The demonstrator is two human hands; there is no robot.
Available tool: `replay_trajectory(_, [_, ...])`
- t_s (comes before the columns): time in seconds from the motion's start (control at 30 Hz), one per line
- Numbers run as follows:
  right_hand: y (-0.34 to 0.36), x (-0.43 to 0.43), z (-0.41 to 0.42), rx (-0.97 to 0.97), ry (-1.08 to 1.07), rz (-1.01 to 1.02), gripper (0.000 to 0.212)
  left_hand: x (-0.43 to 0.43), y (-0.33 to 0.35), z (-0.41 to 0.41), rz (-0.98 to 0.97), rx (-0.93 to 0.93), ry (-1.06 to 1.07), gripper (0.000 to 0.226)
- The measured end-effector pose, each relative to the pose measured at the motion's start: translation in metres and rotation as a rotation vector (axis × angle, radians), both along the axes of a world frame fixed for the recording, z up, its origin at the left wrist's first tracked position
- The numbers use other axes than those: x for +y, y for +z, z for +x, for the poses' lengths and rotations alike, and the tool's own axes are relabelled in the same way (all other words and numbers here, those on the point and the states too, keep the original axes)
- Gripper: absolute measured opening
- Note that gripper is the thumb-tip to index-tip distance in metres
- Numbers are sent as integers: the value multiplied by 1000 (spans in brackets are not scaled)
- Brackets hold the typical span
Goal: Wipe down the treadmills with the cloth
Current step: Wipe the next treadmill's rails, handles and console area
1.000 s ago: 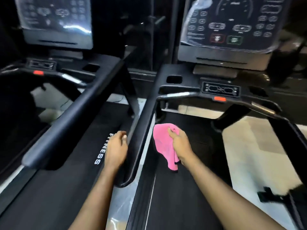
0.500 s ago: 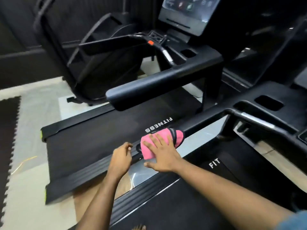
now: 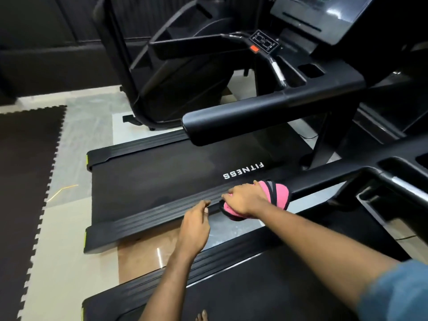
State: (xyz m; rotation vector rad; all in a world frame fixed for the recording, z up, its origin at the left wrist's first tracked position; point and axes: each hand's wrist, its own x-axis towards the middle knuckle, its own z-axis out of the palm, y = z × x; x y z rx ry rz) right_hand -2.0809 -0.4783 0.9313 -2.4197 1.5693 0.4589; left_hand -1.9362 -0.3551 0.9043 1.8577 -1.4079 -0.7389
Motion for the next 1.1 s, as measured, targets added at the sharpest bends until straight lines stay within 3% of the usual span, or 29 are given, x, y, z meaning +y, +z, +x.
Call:
replay_trajectory(0.1, [5, -20, 15, 86, -33, 157, 56, -5, -3, -2, 30, 21, -8, 32])
replay_trajectory(0.17, [2, -19, 15, 83, -2, 140, 55, -8, -5, -4, 68, 40, -8, 29])
replay_trajectory(0.3, [-17, 9, -16, -76, 157, -182, 54, -11, -11, -11, 111, 115, -36, 23])
replay_trajectory(0.4, [-22, 23, -31, -154, 211, -271, 57, -8, -15, -14, 120, 187, -21, 24])
replay_trajectory(0.57, [-5, -7, -7, -44, 184, -10, 50, -5, -14, -12, 94, 156, 23, 29])
replay_trajectory(0.73, [-4, -41, 25, 131, 119, 322, 57, 3, -14, -16, 79, 86, 156, 32])
replay_trajectory(0.83, [-1, -30, 17, 61, 173, 239, 54, 1, -14, -20, 80, 84, 200, 32])
replay_trajectory(1.0, [-9, 12, -24, -175, 339, -104, 48, -5, -7, -29, 63, 88, 222, 30])
replay_trajectory(1.1, [-9, 7, -19, -138, 323, -74, 49, -7, -7, -28, 50, 64, 235, 30])
